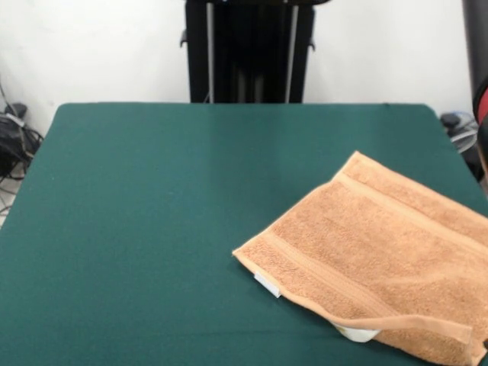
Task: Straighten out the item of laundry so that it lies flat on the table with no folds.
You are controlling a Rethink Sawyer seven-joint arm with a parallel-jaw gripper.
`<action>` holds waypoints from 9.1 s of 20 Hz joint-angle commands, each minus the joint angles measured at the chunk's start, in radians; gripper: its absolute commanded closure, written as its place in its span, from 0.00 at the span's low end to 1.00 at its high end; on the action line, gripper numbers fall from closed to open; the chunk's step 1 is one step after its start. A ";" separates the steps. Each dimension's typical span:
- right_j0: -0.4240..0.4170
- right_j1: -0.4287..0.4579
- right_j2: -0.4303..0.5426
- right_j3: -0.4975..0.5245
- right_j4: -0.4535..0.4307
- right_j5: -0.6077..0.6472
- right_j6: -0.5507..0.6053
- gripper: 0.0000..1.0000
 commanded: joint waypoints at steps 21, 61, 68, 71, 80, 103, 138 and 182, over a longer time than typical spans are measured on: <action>0.136 0.147 0.515 0.101 -0.612 -0.117 0.260 0.00; 0.621 0.068 1.624 0.720 -0.914 -0.669 0.219 0.00; 0.676 0.021 1.821 0.898 -1.036 -0.464 0.224 0.00; 0.677 0.017 1.877 0.911 -1.028 -0.544 0.229 0.00; 0.727 -0.040 2.115 1.002 -0.732 -0.900 -0.132 0.00; 0.584 0.056 1.774 0.740 -1.481 -0.455 0.880 0.00; 0.608 -0.101 1.901 0.809 -1.873 -0.310 1.043 0.00; 0.423 -0.398 2.336 0.883 -2.110 -0.514 1.021 0.00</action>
